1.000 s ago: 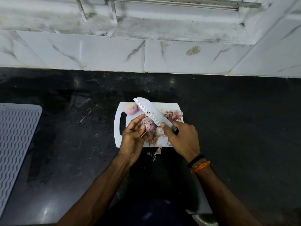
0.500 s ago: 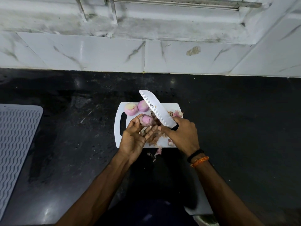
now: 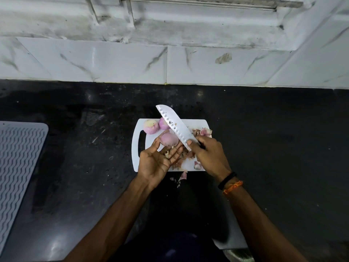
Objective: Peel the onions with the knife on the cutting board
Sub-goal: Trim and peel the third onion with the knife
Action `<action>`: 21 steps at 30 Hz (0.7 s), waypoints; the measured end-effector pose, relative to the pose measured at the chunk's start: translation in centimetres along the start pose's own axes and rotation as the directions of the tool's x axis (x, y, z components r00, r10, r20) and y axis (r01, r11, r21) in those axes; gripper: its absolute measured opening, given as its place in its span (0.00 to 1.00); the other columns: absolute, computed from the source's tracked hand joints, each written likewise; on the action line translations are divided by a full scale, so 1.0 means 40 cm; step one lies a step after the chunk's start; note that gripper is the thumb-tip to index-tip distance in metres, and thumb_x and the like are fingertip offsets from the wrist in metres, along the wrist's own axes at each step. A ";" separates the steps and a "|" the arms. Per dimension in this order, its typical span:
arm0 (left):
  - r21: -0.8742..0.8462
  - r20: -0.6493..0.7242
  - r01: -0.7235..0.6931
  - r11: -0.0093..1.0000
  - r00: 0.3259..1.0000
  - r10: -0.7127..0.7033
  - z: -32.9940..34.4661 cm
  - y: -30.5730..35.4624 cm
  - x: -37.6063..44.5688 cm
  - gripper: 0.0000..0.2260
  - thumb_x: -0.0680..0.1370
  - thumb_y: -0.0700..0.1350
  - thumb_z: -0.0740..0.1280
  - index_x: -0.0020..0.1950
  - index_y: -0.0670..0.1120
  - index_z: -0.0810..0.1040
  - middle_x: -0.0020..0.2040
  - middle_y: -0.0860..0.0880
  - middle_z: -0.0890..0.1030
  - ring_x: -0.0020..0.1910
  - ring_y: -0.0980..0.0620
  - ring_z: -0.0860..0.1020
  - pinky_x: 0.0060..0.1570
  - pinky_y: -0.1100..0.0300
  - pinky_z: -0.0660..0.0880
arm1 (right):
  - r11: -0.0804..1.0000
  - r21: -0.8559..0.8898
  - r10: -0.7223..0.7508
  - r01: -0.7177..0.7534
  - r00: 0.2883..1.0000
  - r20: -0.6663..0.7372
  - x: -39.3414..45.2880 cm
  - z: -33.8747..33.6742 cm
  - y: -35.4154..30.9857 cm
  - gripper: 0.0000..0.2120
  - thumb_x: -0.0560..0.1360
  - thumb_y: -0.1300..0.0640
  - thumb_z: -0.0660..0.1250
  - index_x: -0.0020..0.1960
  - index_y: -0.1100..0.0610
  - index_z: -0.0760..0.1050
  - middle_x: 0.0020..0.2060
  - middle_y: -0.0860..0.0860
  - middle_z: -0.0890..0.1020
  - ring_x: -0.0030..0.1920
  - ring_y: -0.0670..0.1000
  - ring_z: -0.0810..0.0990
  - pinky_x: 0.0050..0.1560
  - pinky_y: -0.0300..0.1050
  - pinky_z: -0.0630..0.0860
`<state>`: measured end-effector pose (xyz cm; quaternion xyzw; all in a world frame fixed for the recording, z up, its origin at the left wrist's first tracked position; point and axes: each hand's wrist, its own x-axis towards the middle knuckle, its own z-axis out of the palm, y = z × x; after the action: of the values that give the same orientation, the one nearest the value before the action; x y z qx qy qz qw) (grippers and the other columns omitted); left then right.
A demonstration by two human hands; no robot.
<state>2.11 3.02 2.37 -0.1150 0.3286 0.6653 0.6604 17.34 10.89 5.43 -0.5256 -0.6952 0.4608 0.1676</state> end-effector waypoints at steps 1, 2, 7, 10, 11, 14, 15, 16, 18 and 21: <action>0.002 -0.002 0.004 1.000 1.000 -0.004 0.000 0.000 0.000 0.19 0.83 0.46 0.61 0.71 0.37 0.74 0.66 0.32 0.77 0.58 0.37 0.81 0.54 0.48 0.81 | 1.000 -0.016 0.011 -0.011 1.000 -0.015 0.001 0.004 0.003 0.13 0.80 0.51 0.66 0.37 0.50 0.76 0.36 0.48 0.82 0.37 0.47 0.82 0.39 0.52 0.80; 0.002 -0.007 0.005 1.000 1.000 -0.005 -0.002 0.001 0.001 0.20 0.82 0.46 0.62 0.71 0.37 0.73 0.66 0.32 0.76 0.57 0.38 0.82 0.53 0.48 0.81 | 1.000 -0.016 0.018 -0.018 1.000 -0.022 -0.001 0.006 -0.001 0.14 0.81 0.49 0.65 0.38 0.51 0.76 0.35 0.49 0.82 0.37 0.49 0.82 0.40 0.55 0.81; -0.003 -0.048 -0.007 1.000 0.999 0.007 -0.010 -0.004 0.010 0.23 0.82 0.47 0.62 0.73 0.36 0.70 0.66 0.33 0.76 0.56 0.40 0.82 0.54 0.48 0.81 | 0.992 -0.114 -0.059 0.054 0.997 -0.045 -0.011 0.017 -0.001 0.15 0.80 0.46 0.65 0.35 0.46 0.71 0.32 0.44 0.80 0.34 0.46 0.81 0.39 0.50 0.81; -0.004 -0.055 -0.001 1.000 0.998 0.001 -0.014 -0.008 0.015 0.22 0.83 0.48 0.62 0.73 0.36 0.70 0.69 0.33 0.74 0.61 0.39 0.80 0.63 0.47 0.77 | 0.968 -0.227 -0.125 0.106 0.990 -0.070 -0.019 0.026 0.002 0.14 0.79 0.44 0.64 0.38 0.50 0.76 0.35 0.47 0.82 0.36 0.48 0.81 0.39 0.50 0.78; -0.002 -0.061 0.001 1.000 0.998 -0.001 -0.013 -0.009 0.015 0.22 0.83 0.49 0.62 0.73 0.36 0.70 0.69 0.33 0.74 0.62 0.39 0.79 0.64 0.47 0.76 | 0.960 -0.253 -0.143 0.122 0.988 -0.065 -0.022 0.027 0.000 0.14 0.79 0.45 0.65 0.43 0.53 0.79 0.38 0.48 0.84 0.38 0.48 0.81 0.40 0.48 0.77; 0.006 -0.070 -0.004 1.000 0.998 0.005 -0.008 -0.011 0.014 0.21 0.83 0.47 0.62 0.71 0.35 0.72 0.68 0.33 0.75 0.62 0.39 0.78 0.61 0.48 0.78 | 0.931 -0.309 -0.210 0.196 0.978 -0.013 -0.029 0.021 0.000 0.13 0.79 0.46 0.66 0.47 0.55 0.81 0.41 0.46 0.84 0.38 0.44 0.78 0.35 0.33 0.67; 0.009 -0.066 -0.008 1.000 0.998 0.009 -0.006 -0.011 0.012 0.20 0.83 0.46 0.61 0.71 0.35 0.73 0.67 0.33 0.76 0.61 0.39 0.79 0.59 0.48 0.80 | 0.922 -0.319 -0.226 0.218 0.974 0.012 -0.032 0.020 0.002 0.13 0.79 0.46 0.66 0.46 0.54 0.81 0.40 0.45 0.84 0.38 0.43 0.77 0.35 0.32 0.64; 0.014 -0.063 -0.008 1.000 0.998 0.009 -0.004 -0.012 0.012 0.19 0.83 0.46 0.61 0.70 0.35 0.73 0.66 0.34 0.77 0.61 0.39 0.79 0.57 0.48 0.80 | 0.922 -0.314 -0.231 0.227 0.973 0.025 -0.034 0.019 0.008 0.13 0.79 0.45 0.66 0.45 0.53 0.81 0.39 0.43 0.83 0.37 0.42 0.77 0.35 0.33 0.65; 0.007 -0.055 0.011 1.000 0.998 -0.011 -0.002 -0.011 0.012 0.20 0.83 0.47 0.62 0.71 0.35 0.72 0.67 0.34 0.76 0.65 0.38 0.78 0.60 0.47 0.79 | 0.942 -0.272 -0.205 0.195 0.979 -0.007 -0.033 0.017 0.015 0.14 0.79 0.45 0.66 0.41 0.53 0.79 0.33 0.41 0.80 0.33 0.42 0.76 0.33 0.37 0.67; 0.014 -0.069 0.024 1.000 0.997 -0.023 -0.005 -0.011 0.013 0.22 0.83 0.48 0.63 0.72 0.35 0.71 0.69 0.32 0.74 0.66 0.38 0.77 0.63 0.46 0.77 | 0.954 -0.253 -0.189 0.158 0.977 -0.102 -0.023 0.014 0.011 0.16 0.80 0.46 0.66 0.34 0.48 0.70 0.28 0.41 0.76 0.30 0.41 0.76 0.32 0.38 0.69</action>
<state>2.41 3.30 1.80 -0.1367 0.3545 0.6508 0.6573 17.56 9.83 5.00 -0.5067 -0.7782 0.3218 0.1847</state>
